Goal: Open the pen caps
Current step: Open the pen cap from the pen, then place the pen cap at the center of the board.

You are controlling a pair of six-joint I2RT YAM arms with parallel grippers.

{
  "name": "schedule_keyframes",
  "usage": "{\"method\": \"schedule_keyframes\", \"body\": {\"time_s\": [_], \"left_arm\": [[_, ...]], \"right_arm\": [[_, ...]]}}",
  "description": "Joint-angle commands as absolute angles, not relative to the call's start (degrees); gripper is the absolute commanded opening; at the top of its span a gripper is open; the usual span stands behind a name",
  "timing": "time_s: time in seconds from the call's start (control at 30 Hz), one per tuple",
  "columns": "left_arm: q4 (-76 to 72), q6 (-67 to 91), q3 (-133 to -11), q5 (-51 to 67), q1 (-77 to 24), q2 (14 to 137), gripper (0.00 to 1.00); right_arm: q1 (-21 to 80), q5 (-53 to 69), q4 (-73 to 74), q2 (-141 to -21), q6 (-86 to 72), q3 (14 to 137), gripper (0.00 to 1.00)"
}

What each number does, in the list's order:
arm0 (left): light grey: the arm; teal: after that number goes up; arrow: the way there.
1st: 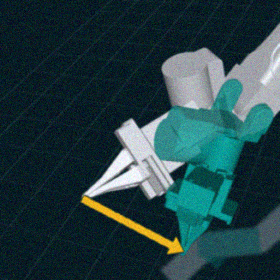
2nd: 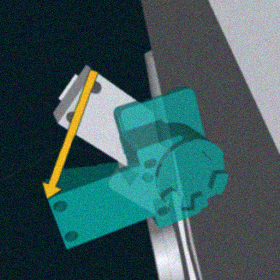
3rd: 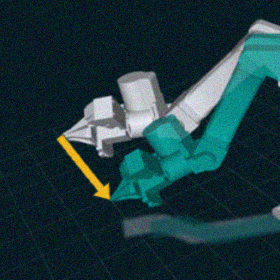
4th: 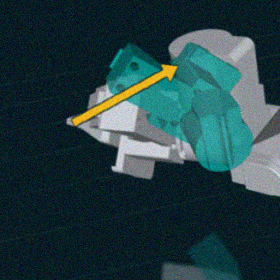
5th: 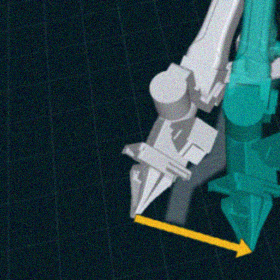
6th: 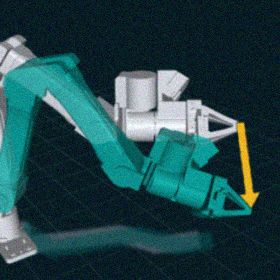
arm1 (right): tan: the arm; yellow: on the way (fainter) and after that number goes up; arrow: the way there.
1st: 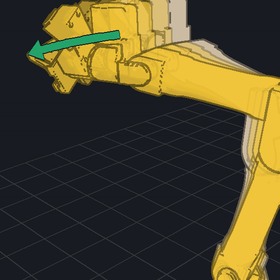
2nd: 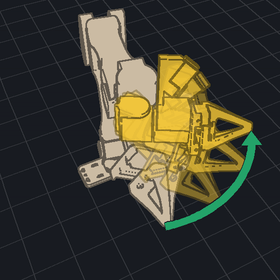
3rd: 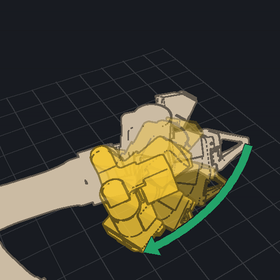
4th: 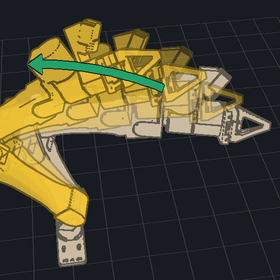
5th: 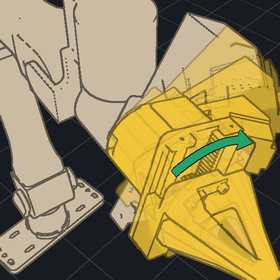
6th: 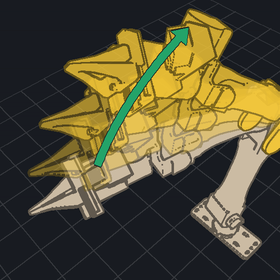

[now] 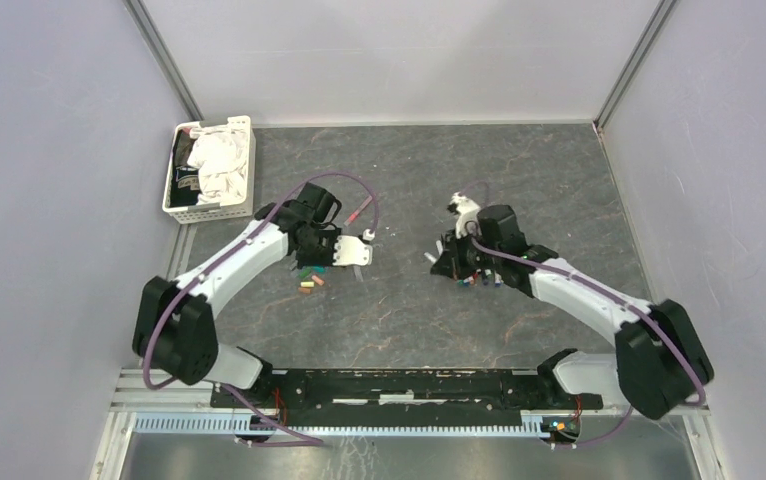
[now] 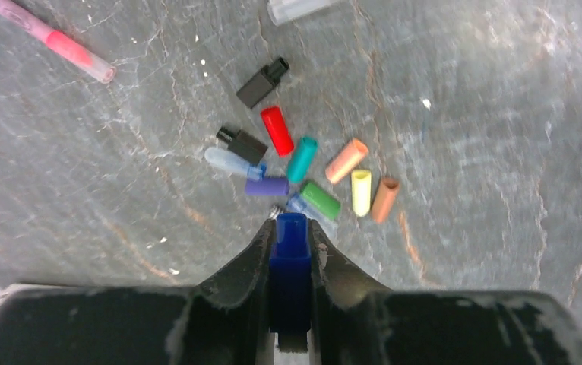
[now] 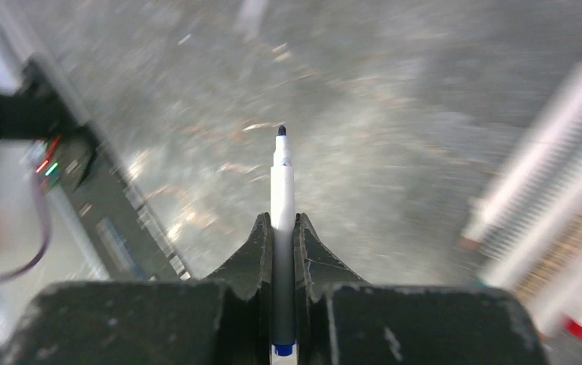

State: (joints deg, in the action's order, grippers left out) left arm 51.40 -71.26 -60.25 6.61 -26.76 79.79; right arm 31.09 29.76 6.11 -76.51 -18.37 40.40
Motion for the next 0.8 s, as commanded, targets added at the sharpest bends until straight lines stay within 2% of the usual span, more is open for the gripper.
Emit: {"method": "schedule_keyframes", "body": {"time_s": [0.0, 0.13, 0.43, 0.6, 0.77], "left_arm": [[42.57, -59.18, -58.1, 8.95, -26.89, 84.51, 0.24], [36.88, -56.16, -56.29, 8.24, -26.89, 87.17, 0.31], [35.51, -52.22, -59.23, 6.25, -26.58, 88.06, 0.37], [39.89, -47.48, -65.24, 10.0, -23.74, 84.07, 0.38], [47.08, -42.59, -75.56, 13.55, -18.32, 81.25, 0.39]], "right_arm": [[28.4, 5.81, 3.92, -68.8, -19.36, 37.04, 0.0], [27.47, -2.9, 2.14, -67.1, -20.45, 35.24, 0.0], [26.51, -7.35, -4.84, -71.31, -21.85, 33.56, 0.0], [26.51, -8.95, -7.04, -74.58, -20.84, 34.58, 0.0], [26.48, -10.93, -7.02, -77.8, -20.25, 35.56, 0.06]]}}
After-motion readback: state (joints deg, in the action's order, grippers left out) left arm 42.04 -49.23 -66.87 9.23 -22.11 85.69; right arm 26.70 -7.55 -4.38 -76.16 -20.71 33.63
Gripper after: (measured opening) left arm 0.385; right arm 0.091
